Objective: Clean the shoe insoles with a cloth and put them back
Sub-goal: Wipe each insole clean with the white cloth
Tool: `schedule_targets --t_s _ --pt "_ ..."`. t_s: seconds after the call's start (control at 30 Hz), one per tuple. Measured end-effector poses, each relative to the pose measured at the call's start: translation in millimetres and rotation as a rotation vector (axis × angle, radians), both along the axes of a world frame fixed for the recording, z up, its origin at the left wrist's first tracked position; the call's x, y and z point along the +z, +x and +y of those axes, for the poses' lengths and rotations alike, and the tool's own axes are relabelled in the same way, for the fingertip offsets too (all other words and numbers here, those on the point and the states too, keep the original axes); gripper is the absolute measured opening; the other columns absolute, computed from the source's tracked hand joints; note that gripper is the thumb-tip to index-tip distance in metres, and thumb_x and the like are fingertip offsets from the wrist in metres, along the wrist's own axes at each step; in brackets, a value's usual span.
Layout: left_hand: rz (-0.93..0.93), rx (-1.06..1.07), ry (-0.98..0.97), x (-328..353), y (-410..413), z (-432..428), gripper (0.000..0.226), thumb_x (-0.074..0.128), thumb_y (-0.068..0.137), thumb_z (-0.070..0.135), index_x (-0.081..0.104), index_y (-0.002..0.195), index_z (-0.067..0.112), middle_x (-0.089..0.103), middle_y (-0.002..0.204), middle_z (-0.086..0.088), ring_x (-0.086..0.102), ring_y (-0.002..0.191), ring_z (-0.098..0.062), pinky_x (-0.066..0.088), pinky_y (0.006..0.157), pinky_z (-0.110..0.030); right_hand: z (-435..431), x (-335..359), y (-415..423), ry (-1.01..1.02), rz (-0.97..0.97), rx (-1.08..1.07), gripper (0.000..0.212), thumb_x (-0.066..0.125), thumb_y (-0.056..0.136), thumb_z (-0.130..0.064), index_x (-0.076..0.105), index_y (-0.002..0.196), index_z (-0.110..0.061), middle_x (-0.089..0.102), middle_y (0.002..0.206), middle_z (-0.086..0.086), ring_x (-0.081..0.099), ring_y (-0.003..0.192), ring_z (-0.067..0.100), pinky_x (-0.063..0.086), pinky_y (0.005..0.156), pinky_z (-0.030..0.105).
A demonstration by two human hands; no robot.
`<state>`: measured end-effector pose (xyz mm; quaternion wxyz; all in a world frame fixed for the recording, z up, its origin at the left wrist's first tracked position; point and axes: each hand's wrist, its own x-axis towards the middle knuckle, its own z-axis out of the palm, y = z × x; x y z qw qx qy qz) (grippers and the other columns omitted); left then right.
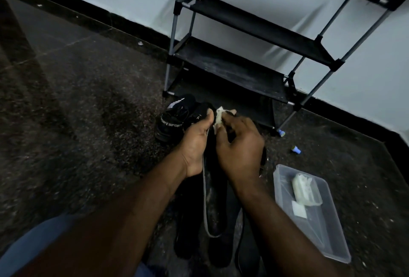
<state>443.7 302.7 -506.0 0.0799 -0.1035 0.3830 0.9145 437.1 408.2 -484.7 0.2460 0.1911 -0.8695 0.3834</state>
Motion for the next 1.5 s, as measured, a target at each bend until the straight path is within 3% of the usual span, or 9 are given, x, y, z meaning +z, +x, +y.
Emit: schedule_targets --t_s 0.2,0.4,0.57,0.67,0.8,0.97,1.13,1.4,1.5 --pt "-0.025 0.034 -0.081 3 1 2 0.083 0.020 0.092 0.082 0.065 0.137 0.029 0.074 0.124 -0.004 0.069 0.117 -0.018 0.056 0.090 -0.030 -5 -10 9 0.045 0.049 0.095 0.023 0.068 0.090 -0.015 0.079 0.110 -0.018 0.069 0.094 -0.001 0.066 0.082 0.015 0.056 0.073 0.034" --pt "-0.001 0.075 -0.237 9 3 10 0.074 0.022 0.092 0.083 0.067 0.132 0.041 0.072 0.130 0.005 0.066 0.123 -0.014 0.049 0.110 -0.039 -2 0 -5 0.053 0.083 0.029 0.016 0.070 0.091 -0.013 0.081 0.103 -0.015 0.072 0.091 0.001 0.067 0.079 0.014 0.053 0.072 0.025" --pt "-0.050 0.034 -0.214 13 8 12 0.076 0.028 0.091 0.083 0.075 0.121 0.031 0.077 0.116 -0.009 0.074 0.109 -0.027 0.056 0.101 -0.051 10 8 -22 -0.045 0.047 -0.090 0.005 0.075 0.086 -0.014 0.078 0.089 -0.016 0.074 0.087 -0.001 0.067 0.077 0.010 0.055 0.074 0.032" --pt "-0.065 0.056 -0.246 12 8 14 0.074 0.028 0.091 0.083 0.073 0.122 0.034 0.077 0.117 -0.005 0.074 0.108 -0.022 0.059 0.095 -0.044 7 7 -13 -0.065 0.009 -0.047 0.007 0.073 0.085 -0.012 0.076 0.088 -0.017 0.074 0.088 -0.005 0.068 0.079 0.010 0.057 0.074 0.036" --pt "-0.060 0.045 -0.254 10 9 11 0.092 0.029 0.077 0.096 0.062 0.139 0.036 0.069 0.135 0.002 0.066 0.123 -0.016 0.052 0.107 -0.043 5 9 -6 0.014 0.031 0.080 0.006 0.075 0.086 -0.011 0.076 0.088 -0.016 0.071 0.087 -0.007 0.066 0.081 0.009 0.054 0.074 0.029" --pt "-0.049 -0.019 -0.210 17 13 16 0.091 0.026 0.084 0.090 0.069 0.129 0.025 0.074 0.123 -0.013 0.070 0.115 -0.033 0.053 0.101 -0.059 22 16 -32 0.032 0.021 -0.099 0.007 0.072 0.085 -0.012 0.075 0.085 -0.018 0.070 0.086 -0.001 0.063 0.077 0.012 0.053 0.074 0.034" --pt "-0.091 0.040 -0.272 16 10 11 0.083 0.020 0.090 0.084 0.074 0.117 0.027 0.079 0.111 -0.002 0.076 0.101 -0.016 0.061 0.084 -0.036 10 6 -10 0.090 0.052 0.070 0.007 0.074 0.085 -0.009 0.075 0.088 -0.016 0.070 0.088 -0.002 0.064 0.082 0.014 0.051 0.076 0.028" --pt "-0.095 -0.044 -0.233 16 12 18 0.094 0.025 0.082 0.091 0.068 0.131 0.024 0.073 0.123 -0.015 0.071 0.113 -0.032 0.055 0.100 -0.057 21 9 -29 0.095 0.067 -0.022 0.006 0.075 0.083 -0.010 0.075 0.085 -0.015 0.069 0.087 0.002 0.064 0.077 0.016 0.046 0.071 0.025" --pt "-0.112 0.020 -0.264 17 12 18 0.085 0.025 0.088 0.086 0.070 0.125 0.024 0.077 0.115 -0.011 0.075 0.105 -0.025 0.062 0.088 -0.043 15 9 -22 0.083 0.046 -0.015 0.006 0.074 0.082 -0.010 0.075 0.085 -0.015 0.069 0.087 0.000 0.064 0.077 0.016 0.048 0.072 0.026"
